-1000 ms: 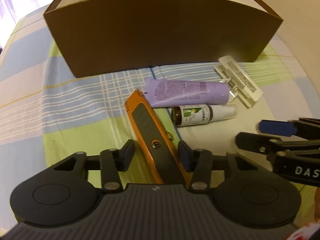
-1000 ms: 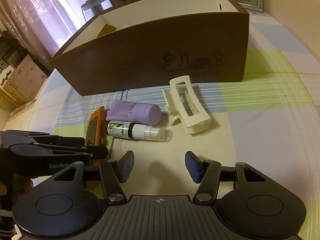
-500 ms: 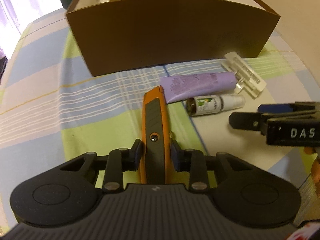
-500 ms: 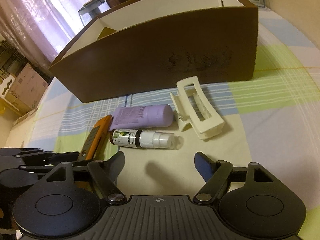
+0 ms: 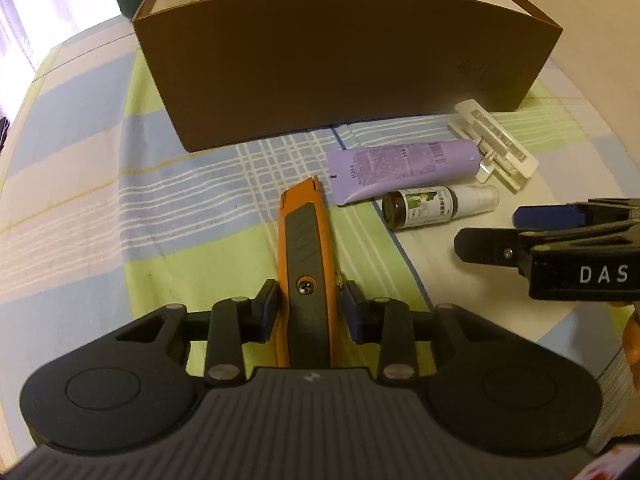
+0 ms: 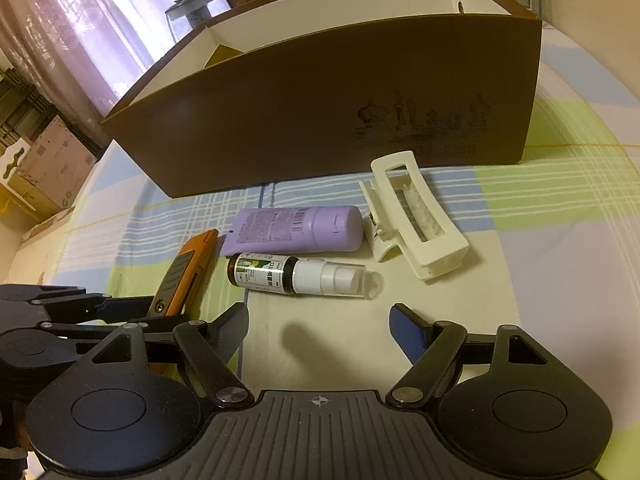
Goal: Organize rigid objects
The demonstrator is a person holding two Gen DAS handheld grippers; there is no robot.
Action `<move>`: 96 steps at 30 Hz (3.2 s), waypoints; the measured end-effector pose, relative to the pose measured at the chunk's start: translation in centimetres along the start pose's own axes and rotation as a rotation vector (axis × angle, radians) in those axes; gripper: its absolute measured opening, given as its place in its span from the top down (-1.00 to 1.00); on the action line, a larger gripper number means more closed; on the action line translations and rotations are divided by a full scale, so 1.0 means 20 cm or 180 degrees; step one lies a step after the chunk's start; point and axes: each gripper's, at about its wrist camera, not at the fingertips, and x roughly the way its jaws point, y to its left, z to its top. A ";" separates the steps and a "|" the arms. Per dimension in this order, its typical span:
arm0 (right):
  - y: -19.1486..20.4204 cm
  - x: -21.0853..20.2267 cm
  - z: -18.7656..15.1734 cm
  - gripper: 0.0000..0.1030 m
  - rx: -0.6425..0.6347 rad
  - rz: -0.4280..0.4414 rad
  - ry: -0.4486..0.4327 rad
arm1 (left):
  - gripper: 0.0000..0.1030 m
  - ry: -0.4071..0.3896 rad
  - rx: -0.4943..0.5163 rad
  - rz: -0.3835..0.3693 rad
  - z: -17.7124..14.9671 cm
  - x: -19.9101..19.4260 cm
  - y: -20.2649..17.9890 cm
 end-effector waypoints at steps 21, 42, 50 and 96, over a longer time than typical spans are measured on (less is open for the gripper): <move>0.19 0.14 0.07 -0.80 -0.0032 -0.0385 -0.0096 | 0.43 -0.0144 -0.0264 0.0283 0.04 -0.02 0.26; 0.23 0.14 0.03 -0.70 -0.0399 -0.0532 -0.0033 | 0.44 -0.0092 -0.0249 0.0235 0.02 -0.01 0.25; 0.20 0.04 -0.08 -0.70 -0.0577 -0.0413 0.0106 | 0.44 0.0015 -0.0248 0.0113 -0.12 -0.09 0.16; 0.20 0.04 -0.10 -0.70 -0.0610 -0.0397 0.0059 | 0.41 -0.0071 -0.0136 0.0243 -0.12 -0.11 0.11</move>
